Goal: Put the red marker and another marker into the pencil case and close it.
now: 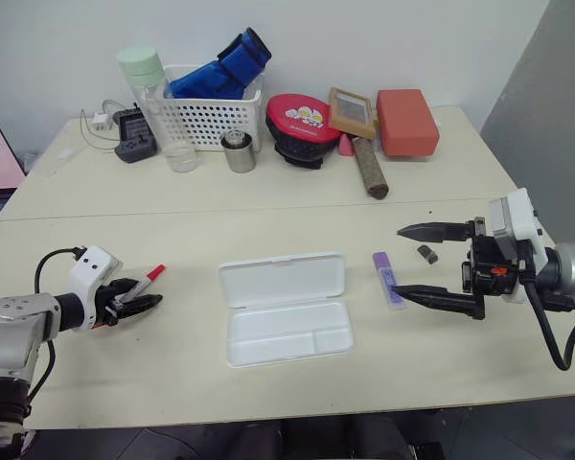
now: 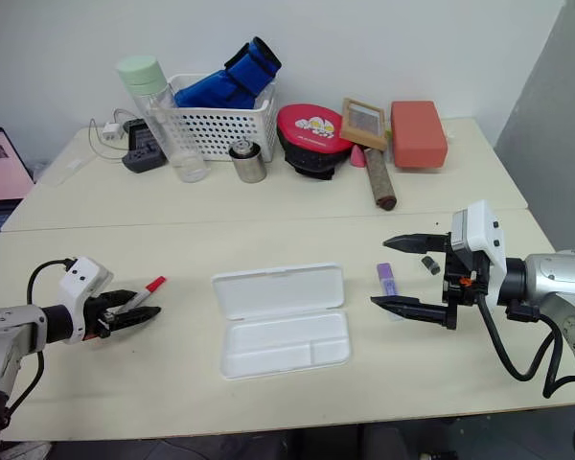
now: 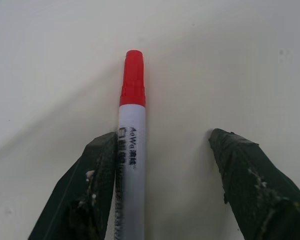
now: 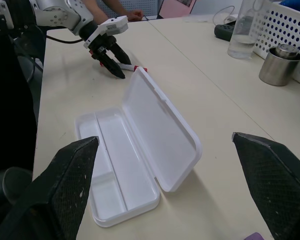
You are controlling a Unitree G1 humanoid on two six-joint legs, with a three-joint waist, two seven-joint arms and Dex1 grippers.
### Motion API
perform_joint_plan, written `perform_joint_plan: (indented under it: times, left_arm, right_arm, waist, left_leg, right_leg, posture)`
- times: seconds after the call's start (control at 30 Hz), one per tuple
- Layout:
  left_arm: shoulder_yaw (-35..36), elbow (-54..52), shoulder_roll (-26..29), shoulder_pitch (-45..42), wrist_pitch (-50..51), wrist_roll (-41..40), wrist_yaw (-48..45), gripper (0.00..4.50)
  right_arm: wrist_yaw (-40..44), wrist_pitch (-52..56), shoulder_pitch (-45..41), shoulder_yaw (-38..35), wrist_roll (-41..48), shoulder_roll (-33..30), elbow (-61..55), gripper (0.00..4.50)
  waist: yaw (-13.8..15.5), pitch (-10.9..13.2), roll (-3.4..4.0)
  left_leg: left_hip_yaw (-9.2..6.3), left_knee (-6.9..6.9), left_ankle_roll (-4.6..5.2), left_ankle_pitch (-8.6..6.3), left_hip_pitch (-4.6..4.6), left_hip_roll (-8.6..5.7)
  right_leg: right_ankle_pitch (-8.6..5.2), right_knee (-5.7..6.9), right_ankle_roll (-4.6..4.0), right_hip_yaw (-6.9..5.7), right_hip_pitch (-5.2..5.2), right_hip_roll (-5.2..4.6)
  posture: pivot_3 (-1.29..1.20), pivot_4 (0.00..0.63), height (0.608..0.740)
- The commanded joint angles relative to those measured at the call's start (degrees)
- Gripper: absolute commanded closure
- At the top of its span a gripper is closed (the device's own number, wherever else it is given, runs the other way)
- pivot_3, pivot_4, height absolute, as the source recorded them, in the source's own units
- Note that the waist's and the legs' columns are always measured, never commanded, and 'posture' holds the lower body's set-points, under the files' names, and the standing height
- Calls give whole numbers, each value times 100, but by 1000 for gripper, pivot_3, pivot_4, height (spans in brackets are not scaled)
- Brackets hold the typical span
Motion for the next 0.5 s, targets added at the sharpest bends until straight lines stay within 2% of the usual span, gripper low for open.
perform_joint_plan:
  times: [0.03, 0.37, 0.5]
  left_arm:
    - [15, -191, -19, 234, 242, -74, -64, 2049]
    - [218, -700, -21, 533, 473, -204, 29, 3147]
    - [226, -687, -19, 501, 475, -189, 23, 3661]
  right_arm:
    - [30, -59, -85, -154, 60, -87, -71, 0]
    - [485, 77, 41, -467, 749, -253, -255, 0]
    - [671, 24, 117, -418, 685, -389, -256, 0]
  waist:
    - [1, 0, 0]
    - [7, 0, 0]
    - [6, 0, 0]
  left_leg:
    - [-1, 0, 0, 0, 0, 0]
    - [-1, 0, 0, 0, -2, 0]
    - [-1, 0, 1, 0, -1, 0]
  right_leg:
    - [0, 0, 0, -1, 0, 0]
    - [0, -2, 0, -1, 1, -1]
    - [0, -1, 0, -3, 3, -1]
  posture:
    - [0, 150, 740]
    - [0, 150, 740]
    - [0, 150, 740]
